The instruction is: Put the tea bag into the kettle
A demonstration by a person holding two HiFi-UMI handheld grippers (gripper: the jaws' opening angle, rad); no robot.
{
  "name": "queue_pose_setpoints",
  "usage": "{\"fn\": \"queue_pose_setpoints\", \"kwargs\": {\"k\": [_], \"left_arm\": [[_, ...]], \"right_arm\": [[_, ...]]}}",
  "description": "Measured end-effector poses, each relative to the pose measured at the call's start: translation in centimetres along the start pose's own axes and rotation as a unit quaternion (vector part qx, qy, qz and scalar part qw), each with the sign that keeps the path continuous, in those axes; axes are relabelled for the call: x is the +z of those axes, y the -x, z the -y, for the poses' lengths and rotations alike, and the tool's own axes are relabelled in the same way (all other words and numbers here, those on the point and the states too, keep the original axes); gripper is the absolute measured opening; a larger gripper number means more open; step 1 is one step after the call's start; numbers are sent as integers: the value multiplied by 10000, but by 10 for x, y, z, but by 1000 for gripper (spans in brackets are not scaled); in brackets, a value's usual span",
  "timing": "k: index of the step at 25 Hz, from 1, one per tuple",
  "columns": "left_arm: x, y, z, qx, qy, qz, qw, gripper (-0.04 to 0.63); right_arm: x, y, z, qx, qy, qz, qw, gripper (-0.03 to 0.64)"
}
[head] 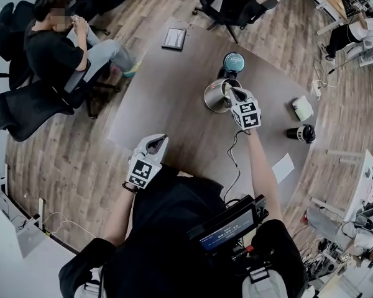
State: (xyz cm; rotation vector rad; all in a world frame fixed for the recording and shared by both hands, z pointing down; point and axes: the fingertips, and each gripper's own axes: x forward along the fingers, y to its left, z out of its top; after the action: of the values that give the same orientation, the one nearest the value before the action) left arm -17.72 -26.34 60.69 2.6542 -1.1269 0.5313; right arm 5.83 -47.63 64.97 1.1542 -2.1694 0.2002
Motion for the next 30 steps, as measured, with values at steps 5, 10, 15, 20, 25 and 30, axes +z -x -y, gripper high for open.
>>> {"fn": "queue_pose_setpoints", "kwargs": {"k": [5, 10, 15, 20, 25, 30], "left_arm": [[-3, 3, -8, 74, 50, 6, 10000, -8], [1, 6, -10, 55, -30, 98, 9999, -8], [-2, 5, -14, 123, 46, 52, 9999, -8], [-4, 4, -14, 111, 34, 15, 9999, -8], [-6, 1, -17, 167, 77, -41, 9998, -8], [-10, 3, -14, 165, 105, -61, 9998, -8]], "right_arm": [[-2, -6, -3, 88, 205, -277, 9994, 8], [-4, -12, -5, 249, 406, -651, 9967, 8], [-8, -18, -3, 486, 470, -896, 9937, 8], [-13, -23, -4, 658, 540, -1353, 9871, 8], [-18, -28, -2, 687, 620, -1819, 9790, 8], [-15, -27, -5, 651, 903, -1874, 9759, 8]]}}
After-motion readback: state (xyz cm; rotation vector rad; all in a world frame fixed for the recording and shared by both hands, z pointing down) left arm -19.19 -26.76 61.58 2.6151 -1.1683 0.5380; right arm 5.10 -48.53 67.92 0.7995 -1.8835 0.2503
